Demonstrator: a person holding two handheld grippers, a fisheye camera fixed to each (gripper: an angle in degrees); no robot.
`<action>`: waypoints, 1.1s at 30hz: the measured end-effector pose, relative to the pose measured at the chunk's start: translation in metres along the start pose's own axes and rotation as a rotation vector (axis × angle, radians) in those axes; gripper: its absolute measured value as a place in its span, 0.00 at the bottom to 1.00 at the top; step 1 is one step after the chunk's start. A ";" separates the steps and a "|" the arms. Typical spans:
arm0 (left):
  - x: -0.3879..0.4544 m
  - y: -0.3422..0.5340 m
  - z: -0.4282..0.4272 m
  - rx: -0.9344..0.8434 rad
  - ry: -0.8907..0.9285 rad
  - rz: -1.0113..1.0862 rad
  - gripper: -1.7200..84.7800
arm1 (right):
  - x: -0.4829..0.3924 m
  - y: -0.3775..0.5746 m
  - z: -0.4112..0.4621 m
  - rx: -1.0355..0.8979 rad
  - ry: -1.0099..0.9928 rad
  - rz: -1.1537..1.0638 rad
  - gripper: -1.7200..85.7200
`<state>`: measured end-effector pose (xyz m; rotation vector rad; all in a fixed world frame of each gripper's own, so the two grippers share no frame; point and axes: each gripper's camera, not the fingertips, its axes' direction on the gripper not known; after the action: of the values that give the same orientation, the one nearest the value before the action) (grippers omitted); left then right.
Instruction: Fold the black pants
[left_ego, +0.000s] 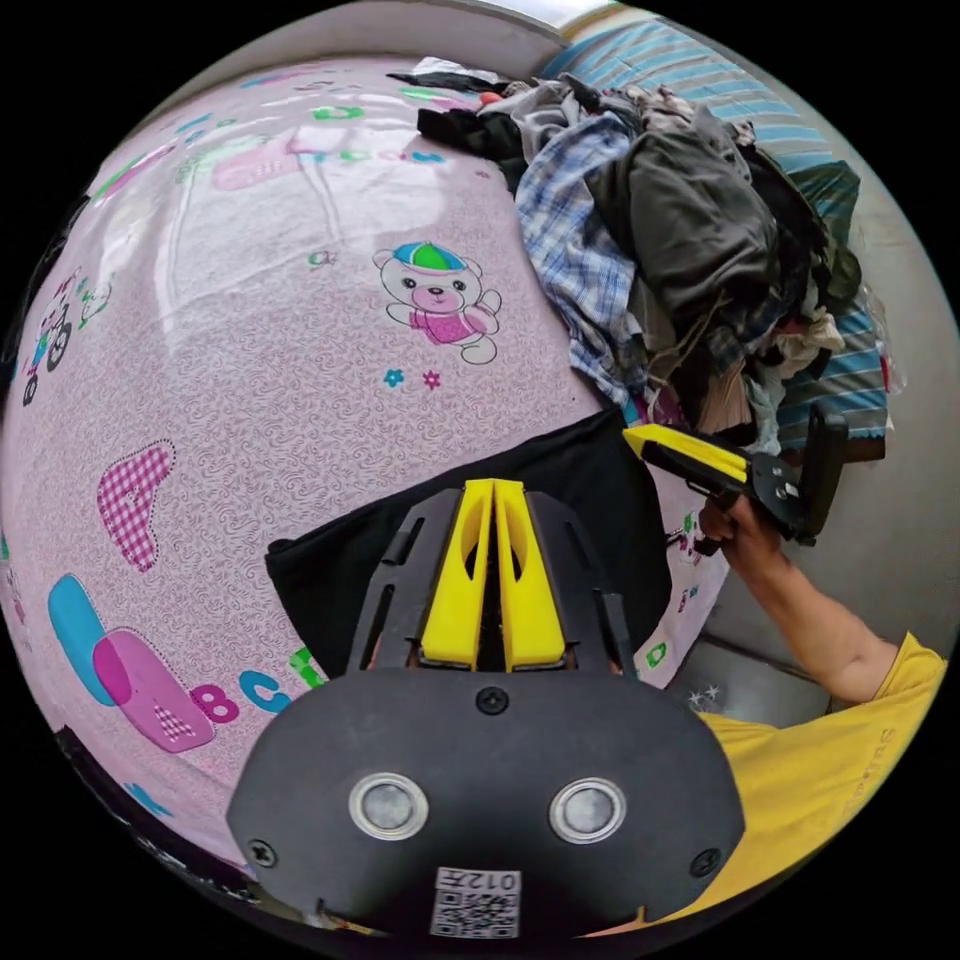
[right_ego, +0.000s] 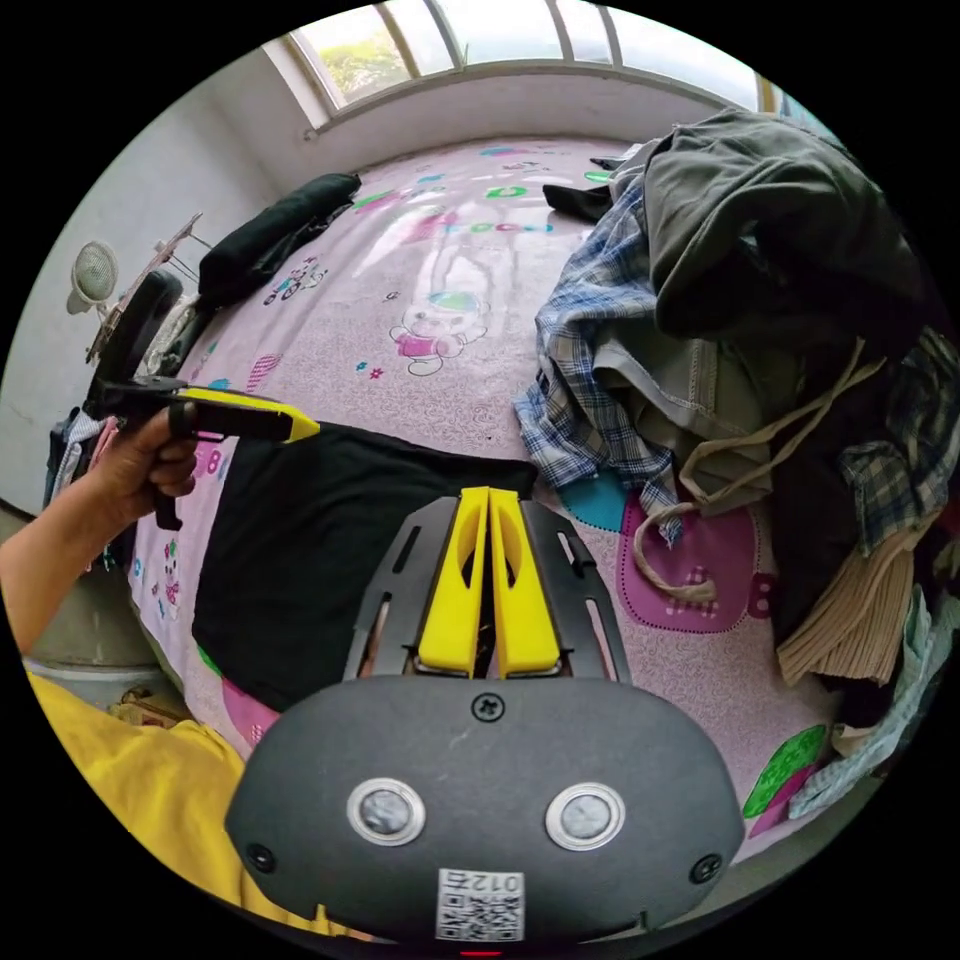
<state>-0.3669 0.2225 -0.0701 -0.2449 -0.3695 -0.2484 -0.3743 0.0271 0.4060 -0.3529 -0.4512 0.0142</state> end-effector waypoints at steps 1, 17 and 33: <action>-0.005 -0.002 0.007 -0.025 -0.002 -0.019 0.03 | 0.003 -0.002 0.004 -0.024 0.005 0.008 0.02; -0.003 0.002 0.017 -0.025 0.057 -0.023 0.02 | -0.069 0.047 0.010 -0.105 -0.048 -0.322 0.02; -0.052 0.069 -0.028 -0.009 -0.051 -0.078 0.02 | -0.053 0.101 0.003 -0.145 -0.065 -0.300 0.02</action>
<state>-0.3857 0.2899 -0.1285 -0.2461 -0.4292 -0.3213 -0.4169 0.1184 0.3517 -0.4249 -0.5678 -0.3003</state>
